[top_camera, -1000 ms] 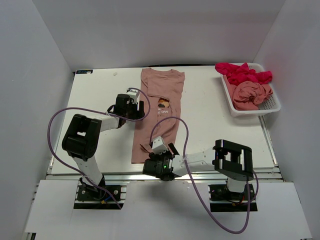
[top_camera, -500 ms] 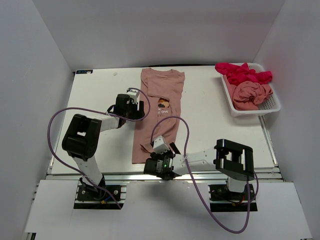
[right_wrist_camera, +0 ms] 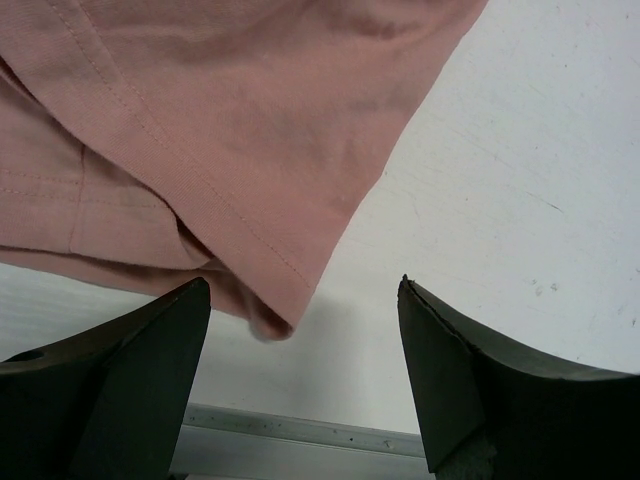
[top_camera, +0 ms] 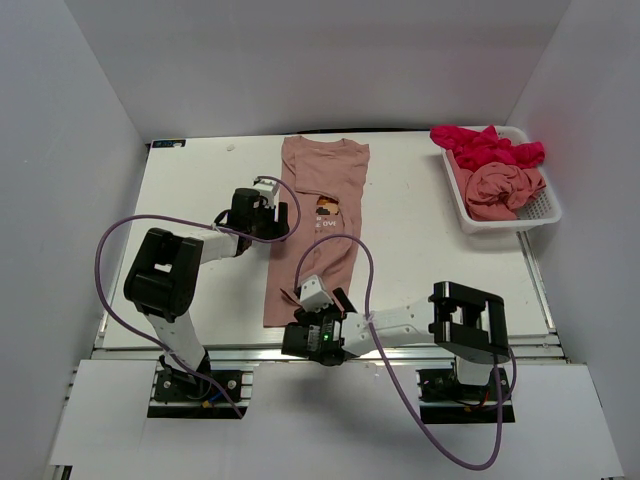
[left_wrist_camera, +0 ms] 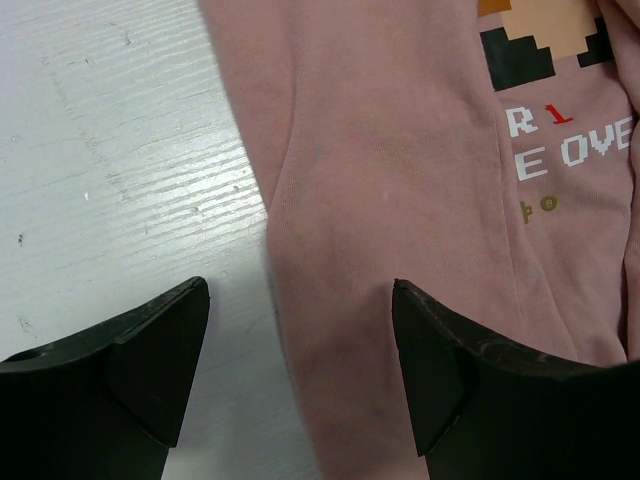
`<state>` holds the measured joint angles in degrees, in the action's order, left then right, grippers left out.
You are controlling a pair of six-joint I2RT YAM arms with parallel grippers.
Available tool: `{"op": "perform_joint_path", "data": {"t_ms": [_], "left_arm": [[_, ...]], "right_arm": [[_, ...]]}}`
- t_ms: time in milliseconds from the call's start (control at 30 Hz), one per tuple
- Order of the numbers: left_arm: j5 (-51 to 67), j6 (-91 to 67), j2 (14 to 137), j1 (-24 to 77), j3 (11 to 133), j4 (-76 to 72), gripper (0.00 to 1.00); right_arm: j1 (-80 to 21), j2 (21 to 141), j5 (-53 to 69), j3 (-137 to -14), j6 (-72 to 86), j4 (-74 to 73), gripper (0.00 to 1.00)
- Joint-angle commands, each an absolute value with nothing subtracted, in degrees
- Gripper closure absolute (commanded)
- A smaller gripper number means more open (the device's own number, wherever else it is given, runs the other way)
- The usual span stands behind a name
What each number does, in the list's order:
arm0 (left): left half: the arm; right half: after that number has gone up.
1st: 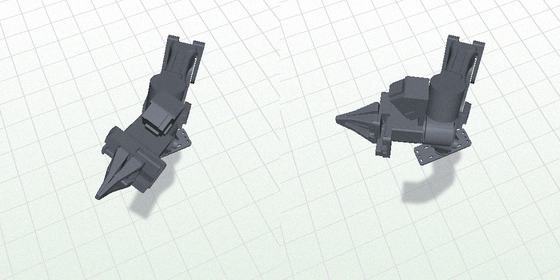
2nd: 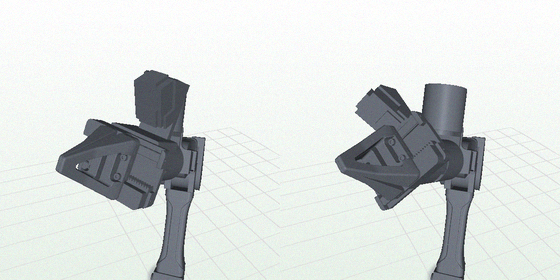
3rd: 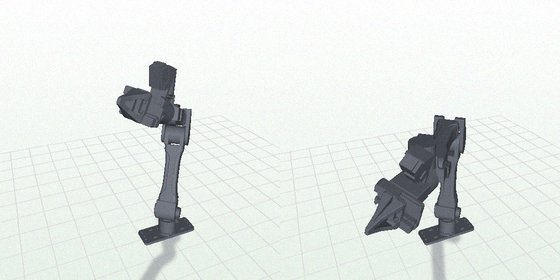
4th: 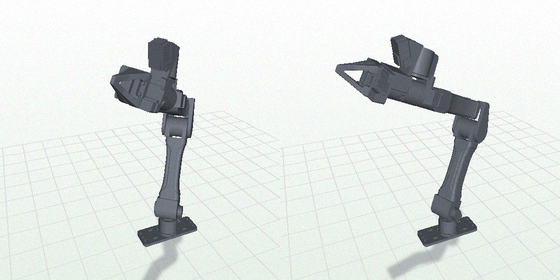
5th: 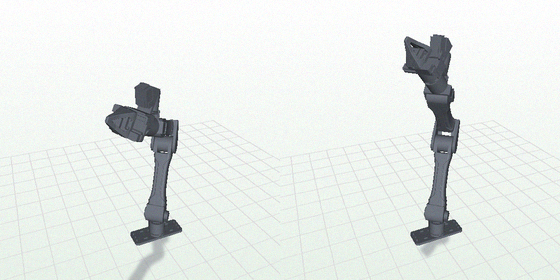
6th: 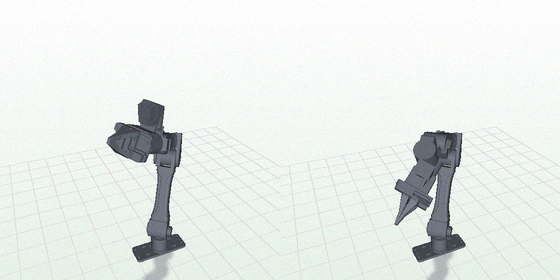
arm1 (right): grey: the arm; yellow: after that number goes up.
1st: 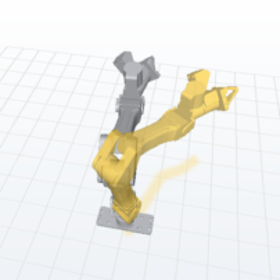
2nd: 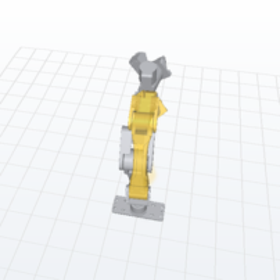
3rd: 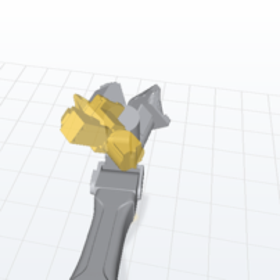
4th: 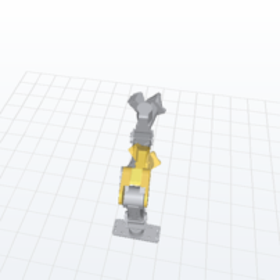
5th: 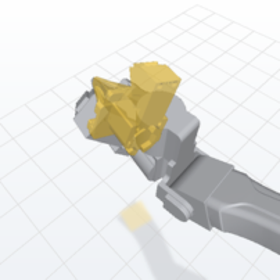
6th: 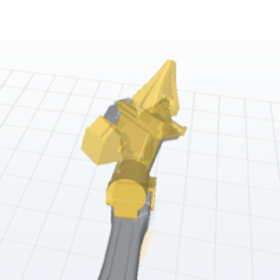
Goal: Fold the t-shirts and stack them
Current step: Rotate the tshirt 90 degrees
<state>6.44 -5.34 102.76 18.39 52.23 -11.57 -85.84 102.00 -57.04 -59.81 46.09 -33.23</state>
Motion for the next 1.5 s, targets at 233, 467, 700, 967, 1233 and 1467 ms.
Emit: {"op": "perform_joint_path", "data": {"t_ms": [233,467,700,967,1233,1467], "left_arm": [[7.0,-4.9,101.2,18.4,52.3,-11.9,0.17],[7.6,-5.1,102.4,18.4,52.9,-11.8,0.17],[7.3,-4.8,102.8,18.4,52.9,-11.6,0.17],[6.4,-4.0,100.2,18.4,51.9,-10.0,0.17],[6.2,-4.0,98.1,18.3,51.5,-9.1,0.17],[6.7,-4.2,98.2,18.4,51.6,-9.5,0.17]], "right_arm": [[-84.2,103.8,-60.4,-58.5,46.7,-31.5,0.23],[-83.8,103.1,-61.2,-58.9,46.7,-32.3,0.33],[-83.8,99.8,-61.4,-59.4,46.1,-33.0,0.32],[-85.3,98.8,-60.5,-61.5,45.4,-33.0,0.24],[-85.5,99.1,-60.8,-59.8,44.6,-29.4,0.29],[-85.5,101.2,-61.0,-60.1,44.3,-28.3,0.38]]}}
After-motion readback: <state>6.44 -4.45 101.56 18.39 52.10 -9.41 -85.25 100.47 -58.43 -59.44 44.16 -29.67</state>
